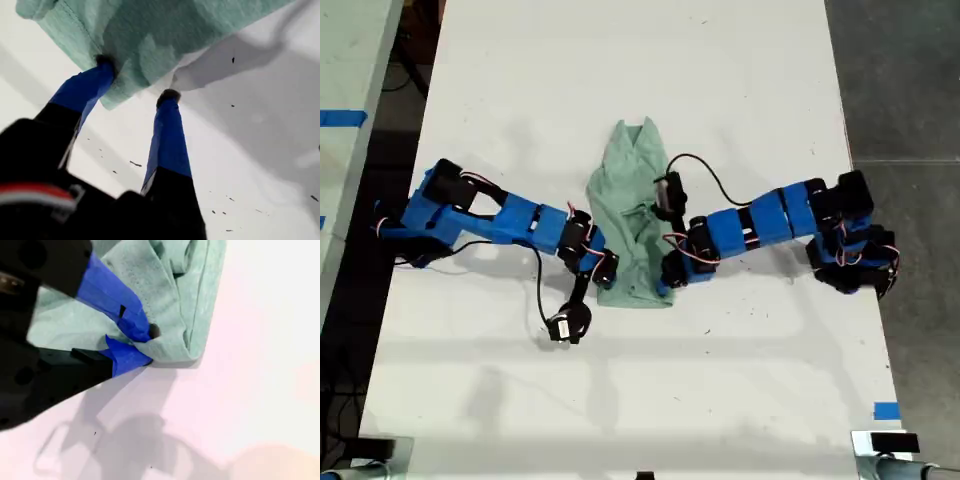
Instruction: Fold t shirt
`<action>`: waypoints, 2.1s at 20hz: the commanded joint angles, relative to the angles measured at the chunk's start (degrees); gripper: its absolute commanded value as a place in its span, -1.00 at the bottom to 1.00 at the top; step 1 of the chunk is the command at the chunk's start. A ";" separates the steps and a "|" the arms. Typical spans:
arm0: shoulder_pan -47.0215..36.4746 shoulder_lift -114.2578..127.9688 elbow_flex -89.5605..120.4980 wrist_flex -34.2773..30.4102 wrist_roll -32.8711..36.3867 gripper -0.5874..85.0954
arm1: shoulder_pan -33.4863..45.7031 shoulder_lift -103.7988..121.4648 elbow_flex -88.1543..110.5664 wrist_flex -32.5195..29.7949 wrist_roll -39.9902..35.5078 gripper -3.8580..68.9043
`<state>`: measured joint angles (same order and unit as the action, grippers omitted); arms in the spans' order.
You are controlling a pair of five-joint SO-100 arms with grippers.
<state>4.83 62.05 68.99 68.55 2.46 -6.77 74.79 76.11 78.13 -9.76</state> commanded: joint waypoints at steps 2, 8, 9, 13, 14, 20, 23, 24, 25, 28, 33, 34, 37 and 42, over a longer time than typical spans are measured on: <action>1.32 0.35 -3.08 0.26 0.62 -0.99 | -1.05 -0.53 -5.98 -2.29 -0.09 -0.34; 1.85 0.70 -3.52 0.62 0.79 -0.99 | -2.20 -4.75 -7.65 -3.34 -0.18 -0.92; 2.46 0.97 -3.78 0.70 0.88 -0.99 | -2.55 -5.19 -8.09 -3.43 0.18 -0.92; 7.73 4.04 -5.27 2.64 -1.85 -0.99 | -6.15 -5.89 -13.71 -1.67 3.69 -0.92; 8.53 5.89 -5.63 3.43 -2.72 -0.99 | -6.42 -5.45 -16.08 -0.62 3.60 -0.92; 0.26 21.88 -5.54 15.29 -2.29 -0.99 | 2.81 7.03 -21.45 3.60 -3.69 -0.92; -10.55 28.30 -4.92 20.57 0.53 -0.99 | 11.69 10.37 -21.01 2.29 -8.26 -0.92; -14.77 29.79 -4.66 21.71 1.76 -0.99 | 14.77 10.81 -21.09 1.76 -9.32 -0.92; -19.25 31.11 -3.69 22.06 2.99 -0.99 | 18.02 11.07 -21.09 1.32 -10.28 -0.92; -32.52 29.62 -3.60 21.36 5.45 -0.99 | 27.95 10.20 -19.69 -1.76 -12.66 -0.92; -45.09 14.68 -4.75 13.01 7.47 -0.99 | 40.34 0.62 -18.98 -12.39 -16.96 -0.92; -46.14 10.81 -5.36 11.43 8.09 -0.92 | 42.01 -3.25 -20.04 -13.01 -17.58 -0.91; -47.81 2.29 -7.47 9.93 12.13 -0.37 | 44.82 -11.95 -22.41 -11.69 -21.01 -0.17; -50.36 14.68 -7.65 17.31 14.41 -0.24 | 48.43 -6.59 -26.54 2.64 -24.79 0.12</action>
<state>-43.77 66.80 68.47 83.32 15.73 40.17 61.96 56.60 74.79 -32.34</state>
